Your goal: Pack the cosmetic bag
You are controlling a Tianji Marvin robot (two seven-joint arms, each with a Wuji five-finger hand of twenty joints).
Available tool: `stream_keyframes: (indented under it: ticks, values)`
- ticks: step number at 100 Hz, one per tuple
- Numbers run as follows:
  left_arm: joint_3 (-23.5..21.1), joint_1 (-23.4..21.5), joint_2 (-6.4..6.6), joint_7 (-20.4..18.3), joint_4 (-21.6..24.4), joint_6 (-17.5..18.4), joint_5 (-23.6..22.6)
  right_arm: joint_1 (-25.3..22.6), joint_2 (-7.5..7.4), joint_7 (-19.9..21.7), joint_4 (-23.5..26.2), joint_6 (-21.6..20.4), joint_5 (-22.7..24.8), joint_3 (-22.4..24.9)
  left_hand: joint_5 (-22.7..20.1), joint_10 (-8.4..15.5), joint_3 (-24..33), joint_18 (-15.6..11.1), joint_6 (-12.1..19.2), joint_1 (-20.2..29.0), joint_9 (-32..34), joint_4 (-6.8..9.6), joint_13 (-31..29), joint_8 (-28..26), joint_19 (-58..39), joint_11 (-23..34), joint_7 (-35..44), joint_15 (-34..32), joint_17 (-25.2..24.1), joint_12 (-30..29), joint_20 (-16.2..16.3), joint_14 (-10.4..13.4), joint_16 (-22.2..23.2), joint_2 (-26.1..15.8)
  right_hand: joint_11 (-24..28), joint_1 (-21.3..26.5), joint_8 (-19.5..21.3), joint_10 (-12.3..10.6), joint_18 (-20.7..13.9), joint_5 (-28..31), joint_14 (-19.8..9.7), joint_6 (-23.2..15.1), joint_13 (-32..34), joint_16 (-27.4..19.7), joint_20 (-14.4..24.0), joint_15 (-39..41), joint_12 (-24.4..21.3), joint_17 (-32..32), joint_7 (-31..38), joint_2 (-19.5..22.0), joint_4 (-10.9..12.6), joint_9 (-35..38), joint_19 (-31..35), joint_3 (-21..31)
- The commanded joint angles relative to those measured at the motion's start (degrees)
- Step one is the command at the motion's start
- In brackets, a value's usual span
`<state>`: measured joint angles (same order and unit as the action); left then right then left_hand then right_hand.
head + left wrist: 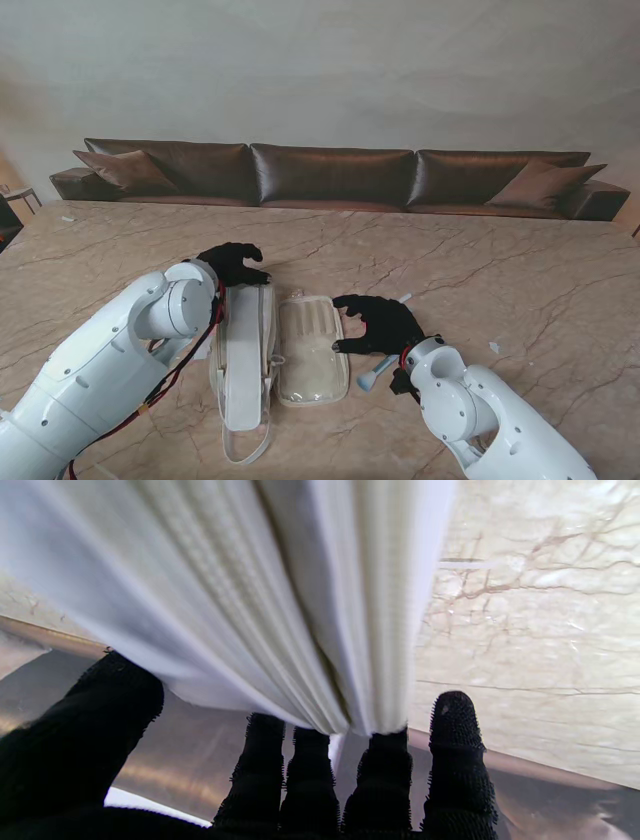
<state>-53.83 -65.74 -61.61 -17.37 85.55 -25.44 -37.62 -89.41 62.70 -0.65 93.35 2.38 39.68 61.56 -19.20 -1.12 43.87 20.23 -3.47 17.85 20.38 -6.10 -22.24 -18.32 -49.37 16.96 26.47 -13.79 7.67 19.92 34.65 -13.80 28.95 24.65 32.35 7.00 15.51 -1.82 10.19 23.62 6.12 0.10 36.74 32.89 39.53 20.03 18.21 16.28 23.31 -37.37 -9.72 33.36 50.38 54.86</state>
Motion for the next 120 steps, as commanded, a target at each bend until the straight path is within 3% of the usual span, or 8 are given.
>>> stream_keyframes:
  ticks: [1, 20, 33, 52, 72, 85, 111, 120]
  values:
    - [-0.7, -0.9, 0.3, -0.7, 1.3, 0.0, -0.5, -0.4, 0.27, 0.0, 0.3, 0.1, -0.2, -0.1, 2.5, -0.5, -2.6, 2.1, -1.7, -2.5, -3.4, 1.75, 4.2, 2.4, 5.4, -2.1, -4.2, 3.0, -4.0, -2.0, -3.6, -0.4, -4.0, -0.7, -0.2, 1.4, 1.1, -0.4, 0.3, 0.0, -1.9, -1.7, 0.3, 0.6, 0.1, 0.3, -0.2, -0.6, -0.2, 0.5, 1.8, 1.1, 0.1, -0.6]
    - [-2.9, -3.6, 0.89, -2.2, 5.9, -5.4, -2.3, -0.5, 0.38, -0.5, 0.1, 0.0, -0.3, -0.2, 2.9, -6.2, -6.9, 3.5, -8.9, -3.2, -6.4, 1.34, 9.5, 5.8, 12.9, -3.9, -9.3, 4.5, -8.8, -6.3, -7.6, -2.4, -8.5, 0.2, -0.1, 1.5, 1.1, -0.4, 0.4, 0.1, -1.9, -1.8, 0.3, 0.6, 0.2, 0.2, -0.2, -0.8, 0.0, 0.4, 1.7, 1.2, 0.0, -0.3]
    - [-4.8, -6.3, 2.34, -7.2, 11.1, -11.5, -3.3, -0.6, 0.41, -0.7, 0.1, 0.1, -0.2, -0.1, 5.3, -11.2, -13.5, 3.7, -14.4, -2.9, -9.5, 1.37, 11.5, 6.6, 15.0, -4.6, -12.8, 4.5, -10.0, -8.1, -8.5, -4.3, -9.9, 0.9, -0.1, 1.5, 1.2, -0.5, 0.6, 0.1, -1.9, -2.1, 0.3, 0.7, 0.2, 0.3, -0.2, -0.9, -0.1, 0.4, 1.7, 1.3, -0.1, -0.2]
    - [-8.0, -12.0, 2.94, -7.1, 17.1, -18.1, -4.6, -0.6, 0.51, -1.1, -0.5, -0.1, -0.6, 0.0, 4.8, -15.1, -17.5, 5.3, -18.1, -2.0, -10.5, 1.19, 12.4, 6.5, 16.2, -6.2, -16.6, 3.8, -11.2, -9.1, -9.0, -7.1, -10.3, 1.5, -0.1, 1.7, 1.3, -0.5, 0.7, 0.3, -1.9, -2.2, 0.4, 0.8, 0.2, 0.3, -0.2, -1.1, 0.1, 0.5, 1.7, 1.4, -0.3, -0.1]
    - [-9.7, -16.7, 3.43, -7.3, 21.3, -21.1, -4.8, -1.0, 0.65, -1.8, -0.7, -0.1, -0.8, 0.0, 4.7, -16.5, -20.8, 6.6, -19.7, -0.7, -10.5, 1.19, 12.7, 6.3, 16.2, -7.5, -20.1, 3.1, -11.0, -10.0, -9.5, -7.7, -10.3, 0.1, -0.1, 1.9, 1.4, -0.5, 0.8, 0.5, -1.9, -2.7, 0.5, 0.9, 0.3, 0.4, -0.1, -1.2, 0.3, 0.5, 1.8, 1.8, -0.5, 0.0]
    - [-9.1, -18.3, 2.85, -4.2, 21.2, -22.4, -3.3, -1.5, 0.73, -2.4, -0.4, 0.0, -0.7, 0.1, 5.0, -16.7, -21.1, 7.4, -20.1, 0.1, -11.0, 1.51, 12.5, 6.1, 15.2, -8.1, -21.0, 3.0, -10.5, -10.4, -9.0, -7.6, -10.2, -0.2, -0.1, 1.8, 1.4, -0.5, 0.9, 0.8, -1.8, -3.0, 0.6, 0.9, 0.3, 0.5, -0.1, -1.2, 0.5, 1.2, 1.8, 2.1, -0.5, -0.2]
    - [-8.7, -19.7, 2.42, -1.6, 22.0, -25.2, 2.4, -2.5, 0.74, -2.6, 0.0, 0.0, -0.7, 0.7, 3.9, -16.9, -22.6, 8.6, -20.0, -0.2, -10.5, 1.37, 12.0, 6.0, 15.4, -7.8, -21.8, 2.9, -11.3, -10.3, -9.1, -7.9, -9.8, -1.2, -0.1, 2.6, 1.6, -0.6, 1.1, 1.3, -1.9, -3.3, 0.9, 1.0, 0.4, 0.5, 0.0, -1.4, 0.9, 2.0, 2.3, 2.8, -0.7, -0.6]
    - [-9.0, -20.3, 2.39, -1.6, 22.9, -25.2, 3.2, -2.7, 0.75, -2.7, 0.0, 0.0, -0.8, 0.8, 2.3, -16.7, -28.8, 8.9, -19.5, 1.7, -10.3, 2.07, 11.1, 5.3, 14.5, -6.0, -21.9, 2.8, -11.5, -9.2, -8.8, -7.8, -9.4, -3.7, -0.2, 2.9, 1.6, -0.6, 1.2, 1.6, -1.8, -3.4, 1.0, 1.1, 0.5, 0.6, 0.0, -1.4, 1.1, 2.1, 2.4, 2.9, -0.8, -0.5]
